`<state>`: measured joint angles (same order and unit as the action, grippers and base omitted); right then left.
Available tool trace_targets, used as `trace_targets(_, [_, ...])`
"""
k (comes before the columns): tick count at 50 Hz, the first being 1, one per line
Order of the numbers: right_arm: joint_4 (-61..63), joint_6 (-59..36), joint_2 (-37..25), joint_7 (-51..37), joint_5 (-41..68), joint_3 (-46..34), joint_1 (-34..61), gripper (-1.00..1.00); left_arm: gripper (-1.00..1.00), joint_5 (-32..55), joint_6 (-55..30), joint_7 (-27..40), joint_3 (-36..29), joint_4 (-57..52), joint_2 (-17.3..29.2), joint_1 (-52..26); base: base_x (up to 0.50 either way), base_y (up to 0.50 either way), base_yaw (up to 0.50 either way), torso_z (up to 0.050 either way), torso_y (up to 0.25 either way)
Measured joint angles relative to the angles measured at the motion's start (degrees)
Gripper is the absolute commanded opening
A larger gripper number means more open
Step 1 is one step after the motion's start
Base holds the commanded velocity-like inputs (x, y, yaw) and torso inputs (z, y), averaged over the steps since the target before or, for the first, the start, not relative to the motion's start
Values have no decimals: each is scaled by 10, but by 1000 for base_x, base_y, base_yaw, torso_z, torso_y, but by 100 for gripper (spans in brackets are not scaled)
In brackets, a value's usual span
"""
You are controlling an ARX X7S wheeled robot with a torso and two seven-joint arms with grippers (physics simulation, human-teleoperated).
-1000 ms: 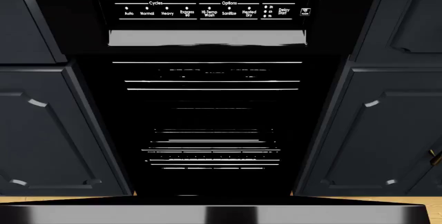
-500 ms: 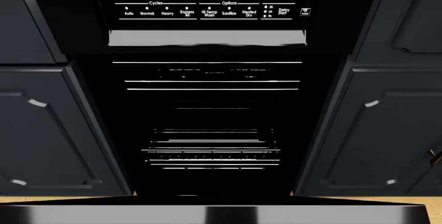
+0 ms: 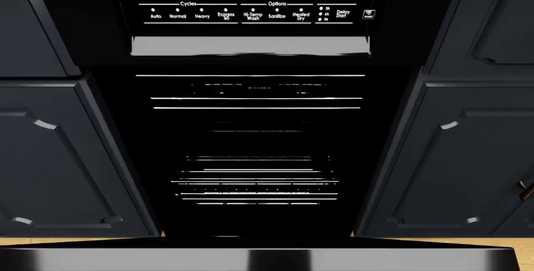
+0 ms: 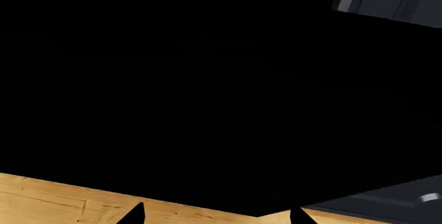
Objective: Close the dishwasher door
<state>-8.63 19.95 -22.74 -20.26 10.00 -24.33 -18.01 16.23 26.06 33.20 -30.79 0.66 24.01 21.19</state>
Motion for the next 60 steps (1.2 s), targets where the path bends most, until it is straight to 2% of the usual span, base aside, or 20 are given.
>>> trace_targets(26, [65,-61,-14,-4,14,3,27,100,100,26,-107,-1,-8,-89,23,-57,0,0,0,0,0])
trace_targets(60, [99,-80,-23,-13,27,10,33,100,100,34,-136,6,-8,-128,36,-70,0,0,0,0,0])
